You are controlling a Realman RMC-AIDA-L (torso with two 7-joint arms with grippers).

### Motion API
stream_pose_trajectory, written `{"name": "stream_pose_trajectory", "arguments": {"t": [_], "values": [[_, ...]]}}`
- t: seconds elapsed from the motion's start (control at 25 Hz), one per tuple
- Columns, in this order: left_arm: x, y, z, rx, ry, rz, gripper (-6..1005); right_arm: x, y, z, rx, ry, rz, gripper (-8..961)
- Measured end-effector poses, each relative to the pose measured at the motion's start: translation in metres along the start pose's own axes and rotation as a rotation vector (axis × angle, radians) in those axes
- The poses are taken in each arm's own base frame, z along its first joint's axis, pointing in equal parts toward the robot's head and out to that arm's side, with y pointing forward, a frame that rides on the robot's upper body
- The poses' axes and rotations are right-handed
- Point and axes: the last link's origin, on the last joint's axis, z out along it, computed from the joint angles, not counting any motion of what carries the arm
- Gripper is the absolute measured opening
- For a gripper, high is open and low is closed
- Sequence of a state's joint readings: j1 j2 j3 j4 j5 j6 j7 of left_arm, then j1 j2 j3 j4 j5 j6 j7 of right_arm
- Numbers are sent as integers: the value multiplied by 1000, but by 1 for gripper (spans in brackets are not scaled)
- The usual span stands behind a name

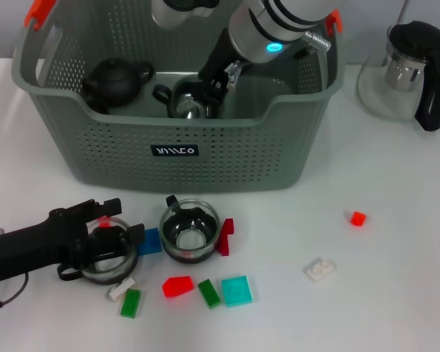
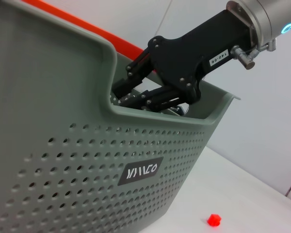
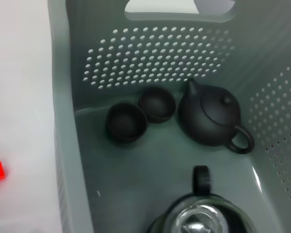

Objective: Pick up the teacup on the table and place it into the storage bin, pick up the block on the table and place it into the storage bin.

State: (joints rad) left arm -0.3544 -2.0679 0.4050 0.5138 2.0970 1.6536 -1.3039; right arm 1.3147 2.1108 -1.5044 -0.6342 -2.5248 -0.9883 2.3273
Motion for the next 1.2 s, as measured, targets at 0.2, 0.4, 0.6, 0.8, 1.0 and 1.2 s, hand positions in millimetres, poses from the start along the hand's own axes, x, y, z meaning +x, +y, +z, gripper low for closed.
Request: {"name": "stream_pose_trajectory", "arguments": {"t": [0.2, 0.4, 0.6, 0.8, 1.0, 1.2], "values": [[0, 0, 0, 0, 0, 0, 873, -2, -1, 0, 8, -8, -2, 237], [0, 0, -1, 1, -1, 1, 873, -6, -9, -8, 20, -55, 38, 483], [1, -1, -1, 3, -1, 2, 873, -8, -27, -42, 6, -297, 185, 589], [1, -1, -2, 5, -1, 1, 872, 33, -31, -97, -113, -718, 284, 603], [2, -2, -2, 4, -1, 3, 872, 108, -2, -124, -188, -1077, 234, 595], [7, -3, 2, -7, -2, 9, 872, 177, 40, -128, -217, -1192, 195, 594]]}}
